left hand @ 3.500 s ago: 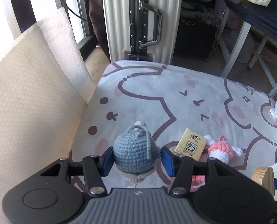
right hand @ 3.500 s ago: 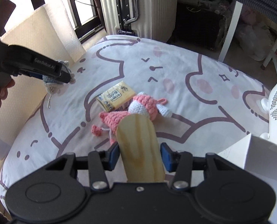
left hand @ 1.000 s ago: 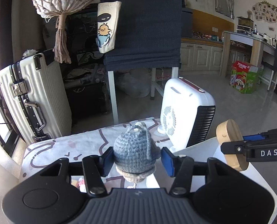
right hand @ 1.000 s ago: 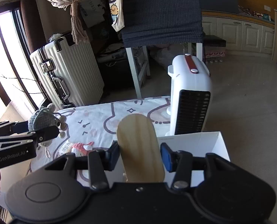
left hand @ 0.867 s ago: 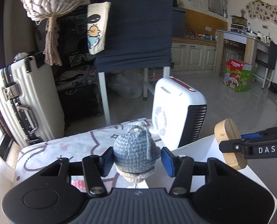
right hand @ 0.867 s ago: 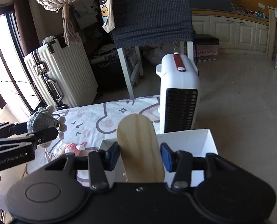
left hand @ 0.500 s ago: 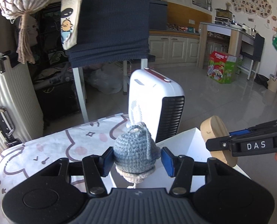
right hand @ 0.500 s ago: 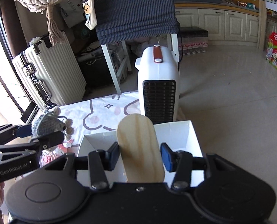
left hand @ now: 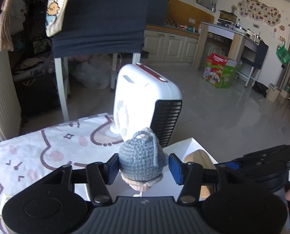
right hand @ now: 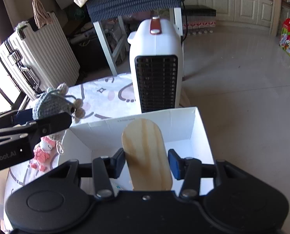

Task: Organize objects
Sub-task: 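Lift and carry the grey mouse and wooden block over the shoebox with both tools, then open both tools to drop the grey mouse and wooden block into the shoebox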

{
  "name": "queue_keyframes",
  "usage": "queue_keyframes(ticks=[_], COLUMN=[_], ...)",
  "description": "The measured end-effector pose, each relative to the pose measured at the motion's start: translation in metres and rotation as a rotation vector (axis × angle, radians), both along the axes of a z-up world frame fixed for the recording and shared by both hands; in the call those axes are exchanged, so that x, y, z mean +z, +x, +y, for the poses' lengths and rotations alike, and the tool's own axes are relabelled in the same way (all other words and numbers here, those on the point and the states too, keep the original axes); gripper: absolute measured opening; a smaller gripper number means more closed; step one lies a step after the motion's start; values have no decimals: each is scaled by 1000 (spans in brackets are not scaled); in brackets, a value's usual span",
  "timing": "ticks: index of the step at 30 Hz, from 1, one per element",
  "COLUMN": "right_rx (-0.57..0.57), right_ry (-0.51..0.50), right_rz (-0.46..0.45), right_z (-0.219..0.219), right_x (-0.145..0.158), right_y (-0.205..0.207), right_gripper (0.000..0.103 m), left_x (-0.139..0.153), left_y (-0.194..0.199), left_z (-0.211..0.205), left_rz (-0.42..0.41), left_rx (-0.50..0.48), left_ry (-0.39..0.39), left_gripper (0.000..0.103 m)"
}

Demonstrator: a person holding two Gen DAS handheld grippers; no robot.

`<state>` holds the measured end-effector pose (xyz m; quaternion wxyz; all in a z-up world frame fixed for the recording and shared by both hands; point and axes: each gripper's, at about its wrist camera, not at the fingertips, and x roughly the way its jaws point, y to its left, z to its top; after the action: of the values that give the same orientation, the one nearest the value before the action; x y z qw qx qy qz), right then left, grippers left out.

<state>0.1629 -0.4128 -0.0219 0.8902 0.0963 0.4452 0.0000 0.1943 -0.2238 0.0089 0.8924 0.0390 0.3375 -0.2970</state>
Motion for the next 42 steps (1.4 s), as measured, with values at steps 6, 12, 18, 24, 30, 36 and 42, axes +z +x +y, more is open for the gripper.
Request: queue_keyframes(ticks=[6, 12, 18, 24, 30, 36, 42], right_rx=[10, -5, -3, 19, 50, 59, 60], right_ry=[-24, -25, -26, -31, -51, -79, -85], right_rz=[38, 62, 101, 132, 183, 268, 309], right_z=[-5, -16, -21, -18, -7, -2, -2], right_x=[-13, -20, -28, -37, -53, -73, -79], right_y=[7, 6, 10, 19, 27, 35, 34], right_gripper=[48, 48, 48, 48, 48, 48, 48], left_x=[-7, -32, -65, -87, -100, -109, -114], left_y=[8, 22, 29, 39, 42, 35, 30], left_z=[-7, -22, -37, -36, -42, -49, -52], left_rz=[-18, 66, 221, 297, 321, 352, 336], left_rx=[-29, -54, -102, -77, -87, -140, -165], left_ry=[-33, 14, 147, 213, 285, 388, 441], left_gripper=[55, 55, 55, 55, 55, 55, 55])
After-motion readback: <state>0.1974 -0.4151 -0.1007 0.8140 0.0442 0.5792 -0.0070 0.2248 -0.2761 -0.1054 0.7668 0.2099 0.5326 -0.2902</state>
